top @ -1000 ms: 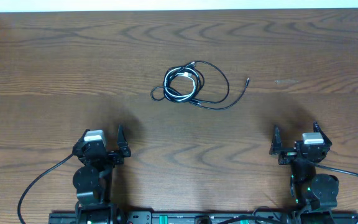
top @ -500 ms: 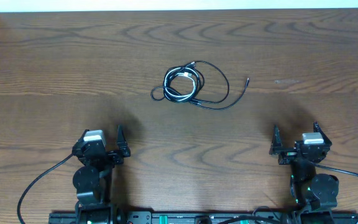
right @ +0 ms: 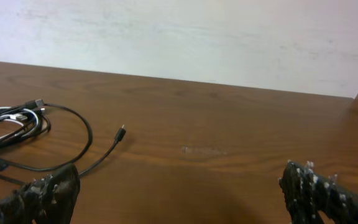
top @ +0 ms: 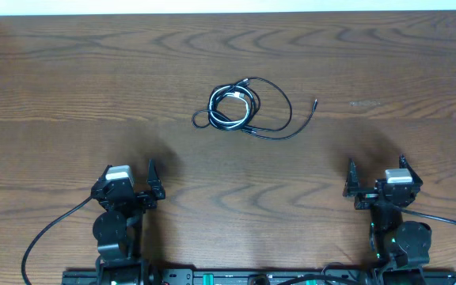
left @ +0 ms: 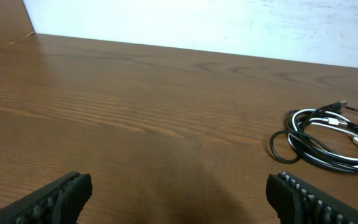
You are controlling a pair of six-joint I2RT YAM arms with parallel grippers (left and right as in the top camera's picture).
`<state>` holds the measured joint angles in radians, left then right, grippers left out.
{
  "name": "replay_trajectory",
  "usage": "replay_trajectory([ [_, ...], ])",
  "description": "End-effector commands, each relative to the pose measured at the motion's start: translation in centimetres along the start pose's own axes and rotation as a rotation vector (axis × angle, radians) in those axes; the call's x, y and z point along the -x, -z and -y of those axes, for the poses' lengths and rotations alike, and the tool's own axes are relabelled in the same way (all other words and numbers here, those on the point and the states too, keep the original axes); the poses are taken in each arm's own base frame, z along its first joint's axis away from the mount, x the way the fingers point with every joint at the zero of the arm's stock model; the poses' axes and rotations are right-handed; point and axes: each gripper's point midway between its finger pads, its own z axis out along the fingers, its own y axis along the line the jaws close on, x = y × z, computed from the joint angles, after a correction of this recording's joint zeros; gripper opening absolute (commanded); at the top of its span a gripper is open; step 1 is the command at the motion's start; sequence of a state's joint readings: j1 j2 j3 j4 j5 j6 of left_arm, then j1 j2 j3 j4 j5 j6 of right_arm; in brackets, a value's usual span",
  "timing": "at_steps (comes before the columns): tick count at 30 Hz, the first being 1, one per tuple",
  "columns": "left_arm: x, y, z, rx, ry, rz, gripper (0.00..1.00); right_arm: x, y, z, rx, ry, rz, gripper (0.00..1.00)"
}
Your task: Untangle cables
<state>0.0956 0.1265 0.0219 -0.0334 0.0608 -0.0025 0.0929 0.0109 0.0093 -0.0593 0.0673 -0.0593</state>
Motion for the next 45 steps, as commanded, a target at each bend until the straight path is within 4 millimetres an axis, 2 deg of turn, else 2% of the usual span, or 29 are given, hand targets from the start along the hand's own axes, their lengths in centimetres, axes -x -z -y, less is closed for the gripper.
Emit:
replay_trajectory([
  [1, -1.6, -0.1, -0.2, 0.008, -0.004, -0.048, 0.95, 1.1, 0.0, -0.7, 0.04, -0.034, 0.047, 0.99],
  [14, -1.6, -0.1, -0.1, -0.002, -0.003, -0.048, 0.95, 0.1, 0.2, -2.6, 0.15, -0.047, 0.006, 0.99],
  [21, -1.0, 0.0, 0.7, -0.043, 0.038, -0.038, 0.95, 1.0, 0.3, -3.2, 0.185, -0.046, 0.046, 0.99],
  [24, 0.4, 0.3, 1.0, -0.059, 0.037, -0.009, 0.95, 1.8, 0.4, -3.5, 0.207, -0.045, 0.075, 0.99],
  [34, 7.2, 1.5, 2.8, -0.143, 0.031, 0.063, 0.95, 3.9, 0.7, -4.1, 0.252, -0.036, 0.121, 0.99],
  [41, 11.9, 0.5, 4.5, -0.215, 0.034, 0.003, 0.95, 6.9, 0.2, -4.1, 0.26, -0.033, 0.101, 0.99],
  [45, 13.6, -0.6, 4.8, -0.218, 0.046, -0.098, 0.95, 9.0, -0.9, -5.0, 0.313, -0.012, 0.062, 0.99],
])
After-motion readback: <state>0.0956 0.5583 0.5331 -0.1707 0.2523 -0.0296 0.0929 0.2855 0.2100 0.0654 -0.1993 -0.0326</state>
